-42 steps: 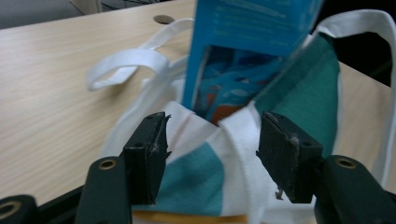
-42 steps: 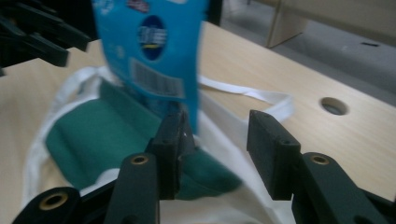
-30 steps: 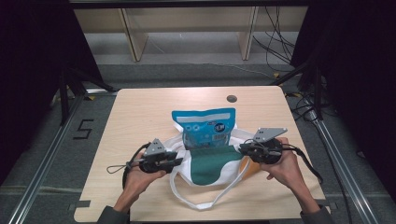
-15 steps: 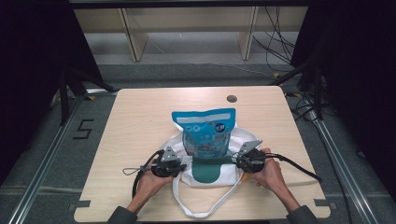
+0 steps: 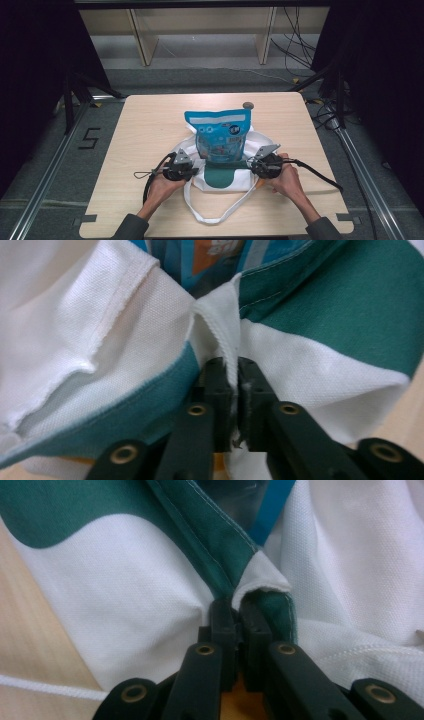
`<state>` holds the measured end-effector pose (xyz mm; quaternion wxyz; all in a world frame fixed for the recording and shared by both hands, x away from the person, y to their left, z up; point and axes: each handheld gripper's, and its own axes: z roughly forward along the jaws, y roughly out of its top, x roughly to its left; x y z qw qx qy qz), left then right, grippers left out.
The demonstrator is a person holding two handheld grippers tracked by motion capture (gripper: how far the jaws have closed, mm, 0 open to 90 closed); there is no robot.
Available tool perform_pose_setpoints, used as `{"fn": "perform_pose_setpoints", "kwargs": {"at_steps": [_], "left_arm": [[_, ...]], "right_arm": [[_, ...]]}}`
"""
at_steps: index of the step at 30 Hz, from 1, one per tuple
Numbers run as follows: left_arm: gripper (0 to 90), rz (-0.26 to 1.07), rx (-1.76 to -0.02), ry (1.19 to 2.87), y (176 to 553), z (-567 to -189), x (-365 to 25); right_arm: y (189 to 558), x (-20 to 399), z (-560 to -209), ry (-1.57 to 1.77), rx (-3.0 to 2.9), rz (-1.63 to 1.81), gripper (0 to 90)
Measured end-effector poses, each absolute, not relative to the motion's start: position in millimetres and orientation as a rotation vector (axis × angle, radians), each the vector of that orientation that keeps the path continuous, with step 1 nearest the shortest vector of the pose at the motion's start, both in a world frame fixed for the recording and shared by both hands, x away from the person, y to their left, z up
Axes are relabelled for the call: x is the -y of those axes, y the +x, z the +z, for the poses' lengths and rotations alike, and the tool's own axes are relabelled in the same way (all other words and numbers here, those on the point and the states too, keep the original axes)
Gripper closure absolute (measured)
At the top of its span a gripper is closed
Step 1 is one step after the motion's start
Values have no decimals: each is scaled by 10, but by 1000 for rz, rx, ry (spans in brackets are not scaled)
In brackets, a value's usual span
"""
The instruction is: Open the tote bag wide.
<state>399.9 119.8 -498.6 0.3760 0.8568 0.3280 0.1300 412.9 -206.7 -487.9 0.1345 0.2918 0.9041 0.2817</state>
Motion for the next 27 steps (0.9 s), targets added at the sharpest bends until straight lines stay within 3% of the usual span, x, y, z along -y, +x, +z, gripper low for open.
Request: {"fn": "perform_pose_setpoints", "kwargs": {"at_steps": [4,7,14,22,27], "left_arm": [[705,268,-804,2150,3935,-4821,-1291],[689,231,-821,2035,3930,-4644,-1394],[710,350,-876,1915,4030,-4272,-1654],[751,432,-962,1930,4344,-4400,-1612],[681,476,-994,1987,4562,-4454,-1596]], "right_arm": [[4094,2150,-4740,809,-2628,937,799],[4054,2265,-4570,800,-2595,1071,746],[4111,2605,-4116,867,-2396,1213,743],[4280,2523,-4177,905,-2413,1195,729],[4234,2304,-4212,814,-2512,1195,667]]}}
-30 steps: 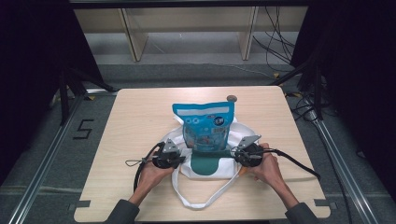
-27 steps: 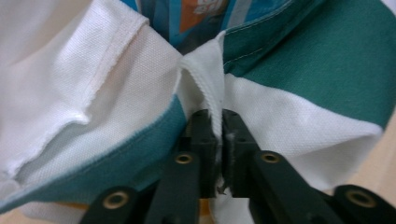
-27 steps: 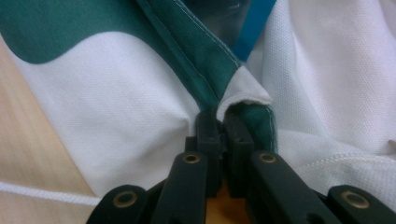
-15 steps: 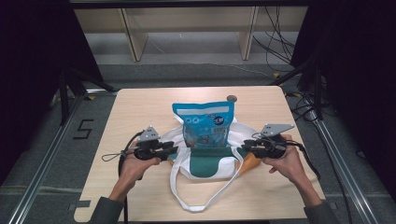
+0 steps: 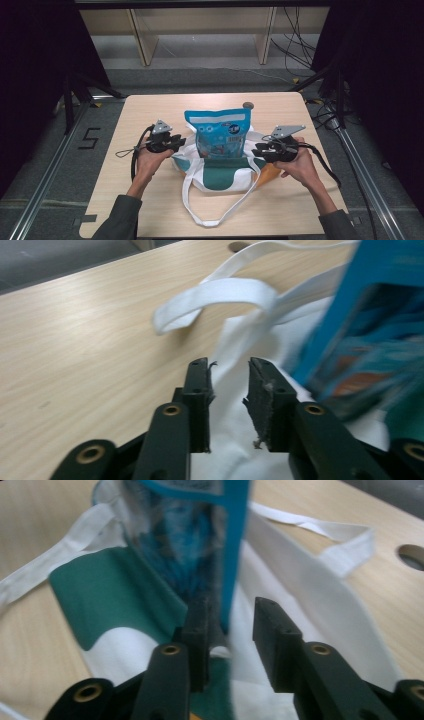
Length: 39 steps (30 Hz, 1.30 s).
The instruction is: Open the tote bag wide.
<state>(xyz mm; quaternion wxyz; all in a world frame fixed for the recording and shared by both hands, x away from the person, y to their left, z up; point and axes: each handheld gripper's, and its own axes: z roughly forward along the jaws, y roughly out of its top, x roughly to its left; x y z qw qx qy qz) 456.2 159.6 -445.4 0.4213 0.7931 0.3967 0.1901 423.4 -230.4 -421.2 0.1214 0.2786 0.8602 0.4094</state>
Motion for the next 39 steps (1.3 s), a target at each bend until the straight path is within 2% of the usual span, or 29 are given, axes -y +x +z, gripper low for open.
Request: {"fn": "perform_pose_setpoints", "kwargs": {"at_steps": [3,10,18,24,25,30,32,33,34,35,39], "left_arm": [[626,446,-1003,2014,4667,-4490,-1622],[540,385,-999,2070,4782,-4557,-1622],[619,297,-996,2017,4866,-4587,-1612],[616,277,-984,2008,4924,-4539,-1563],[617,263,-967,2031,4942,-4541,-1534],[626,266,-953,2110,5013,-4564,-1454],[683,265,-952,2094,5034,-4563,-1438],[785,262,-956,2076,5041,-4569,-1436],[817,262,-956,2076,5041,-4569,-1436],[842,298,-944,2097,5066,-4580,-1422],[865,319,-966,2090,5103,-4594,-1404]], "right_arm": [[4223,2195,-4266,788,-2555,1244,584],[4252,2062,-4418,747,-2623,1177,574],[4189,1916,-4523,673,-2729,1115,682],[4236,1956,-4427,685,-2638,1141,646],[4274,1967,-4402,693,-2606,1144,602],[4367,1959,-4492,717,-2660,1091,575],[4393,1961,-4566,710,-2694,1057,619],[4370,1957,-4609,692,-2708,1041,718],[4370,1957,-4609,692,-2708,1041,718],[4325,1983,-4563,652,-2720,1059,824],[4230,2014,-4510,619,-2725,1056,855]]}}
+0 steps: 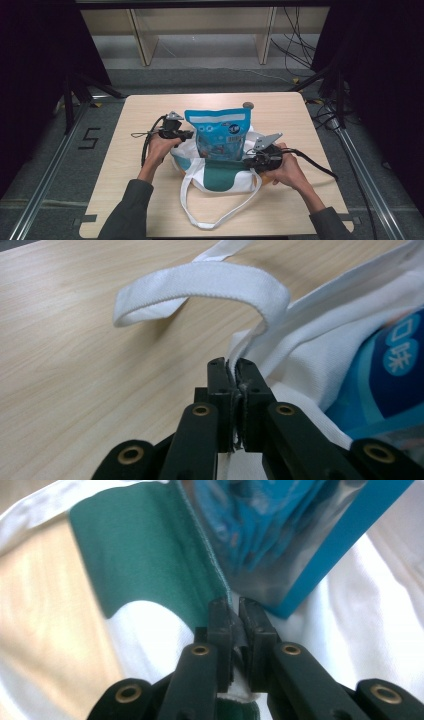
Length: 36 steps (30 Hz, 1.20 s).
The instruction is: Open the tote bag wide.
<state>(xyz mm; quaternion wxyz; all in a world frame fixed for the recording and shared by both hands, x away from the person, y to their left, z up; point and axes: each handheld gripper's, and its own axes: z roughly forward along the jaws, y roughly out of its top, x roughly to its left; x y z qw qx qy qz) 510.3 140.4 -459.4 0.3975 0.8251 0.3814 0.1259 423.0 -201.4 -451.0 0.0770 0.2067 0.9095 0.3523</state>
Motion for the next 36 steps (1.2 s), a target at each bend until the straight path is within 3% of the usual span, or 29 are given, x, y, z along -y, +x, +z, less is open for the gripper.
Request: {"fn": "perform_pose_setpoints", "kwargs": {"at_steps": [8,16,21,23,26,28,30,31,36], "left_arm": [[873,333,-1051,2034,5250,-4693,-1410],[873,265,-1133,2082,5386,-4906,-1323],[866,246,-1122,2095,5390,-5017,-1364],[816,262,-1125,2088,5358,-4996,-1367],[626,296,-1158,2053,5224,-4824,-1477],[589,302,-1146,2056,5166,-4748,-1526],[468,310,-1154,2015,5040,-4630,-1605],[442,296,-1160,1966,4976,-4592,-1620],[469,279,-1038,1904,4565,-4378,-1632]], "right_arm": [[3750,2202,-4349,552,-2736,1106,864],[3610,2038,-4832,530,-2844,935,864],[3634,2039,-4866,519,-2827,973,864],[3607,2038,-4858,565,-2836,970,861],[3623,2074,-4773,641,-2803,1023,753],[3643,2102,-4717,627,-2788,1025,714],[3657,2167,-4534,645,-2734,1099,666],[3678,2225,-4335,669,-2647,1193,638],[3840,2376,-4014,728,-2504,1258,605]]}}
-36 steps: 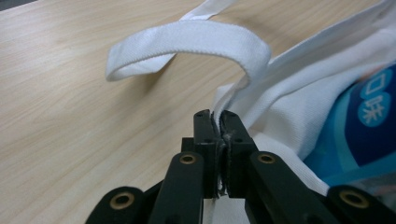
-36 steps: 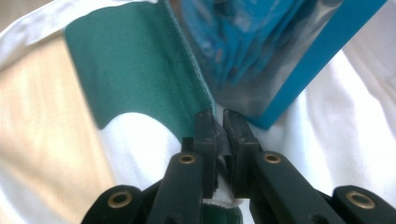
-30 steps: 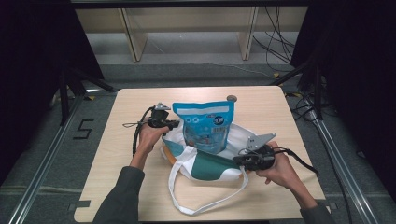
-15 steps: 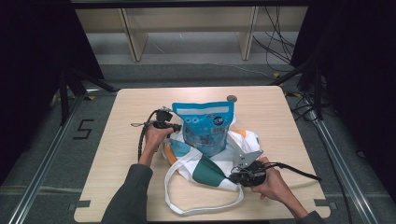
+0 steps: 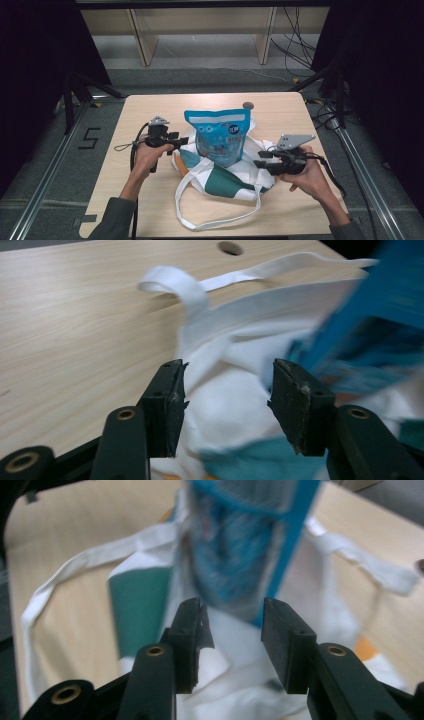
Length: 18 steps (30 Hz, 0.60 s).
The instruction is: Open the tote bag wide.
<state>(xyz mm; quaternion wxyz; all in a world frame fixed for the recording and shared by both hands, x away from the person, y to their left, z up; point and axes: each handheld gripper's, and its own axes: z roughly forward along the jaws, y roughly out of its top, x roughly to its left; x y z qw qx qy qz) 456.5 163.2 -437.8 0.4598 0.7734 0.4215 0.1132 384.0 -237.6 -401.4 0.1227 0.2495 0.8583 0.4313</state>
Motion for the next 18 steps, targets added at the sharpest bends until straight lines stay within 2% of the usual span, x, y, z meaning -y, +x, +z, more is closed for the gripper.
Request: {"fn": "perform_pose_setpoints", "kwargs": {"at_steps": [8,15,18], "left_arm": [[486,269,-896,1947,4273,-4321,-1386],[469,235,-854,1971,4245,-4414,-1278],[453,170,-828,1974,4291,-4495,-1255]], "right_arm": [[4190,2391,-4013,856,-2464,1198,576],[4324,2418,-4077,916,-2466,1193,555],[4372,2427,-4104,890,-2480,1195,544]]}}
